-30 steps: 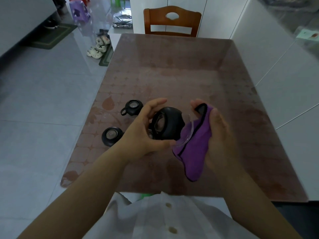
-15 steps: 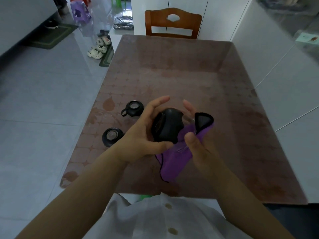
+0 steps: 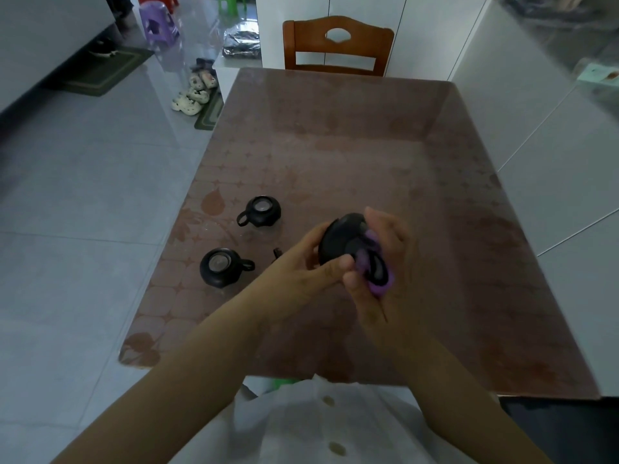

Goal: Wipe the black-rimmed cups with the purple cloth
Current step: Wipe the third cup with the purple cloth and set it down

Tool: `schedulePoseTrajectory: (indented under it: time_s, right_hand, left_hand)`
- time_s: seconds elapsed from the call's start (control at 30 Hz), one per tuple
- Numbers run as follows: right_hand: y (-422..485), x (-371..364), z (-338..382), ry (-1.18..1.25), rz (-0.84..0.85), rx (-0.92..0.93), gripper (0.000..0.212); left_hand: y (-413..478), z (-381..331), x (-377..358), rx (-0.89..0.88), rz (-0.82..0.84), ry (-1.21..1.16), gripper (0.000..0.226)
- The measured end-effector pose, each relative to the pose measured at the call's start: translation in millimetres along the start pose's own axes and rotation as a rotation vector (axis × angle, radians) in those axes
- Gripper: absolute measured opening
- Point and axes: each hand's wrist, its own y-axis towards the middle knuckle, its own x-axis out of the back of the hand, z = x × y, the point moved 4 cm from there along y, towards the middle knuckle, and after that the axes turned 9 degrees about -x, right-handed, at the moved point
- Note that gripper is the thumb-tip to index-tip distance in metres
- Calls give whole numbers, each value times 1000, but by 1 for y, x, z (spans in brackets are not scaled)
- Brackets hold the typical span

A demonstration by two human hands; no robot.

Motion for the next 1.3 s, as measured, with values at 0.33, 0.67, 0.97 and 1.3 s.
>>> schedulePoseTrajectory:
  time_s: [0.33,0.67,0.97,1.3]
  right_hand:
    - [6,27,-21,302,-224,-447,55]
    - [15,14,24,-239,101,-151,36]
    - [6,7,8,229,196,-367,36]
    - [12,5,34,-335,216,-78,45]
  left_hand:
    - [-2,-5,11,-33,-80,54,64]
    - [-3,-7,5,-66,-106,65,102]
    - [-7,-15,2,-138,-97,38,108]
    - [-7,-9,1,-146,-97,152,113]
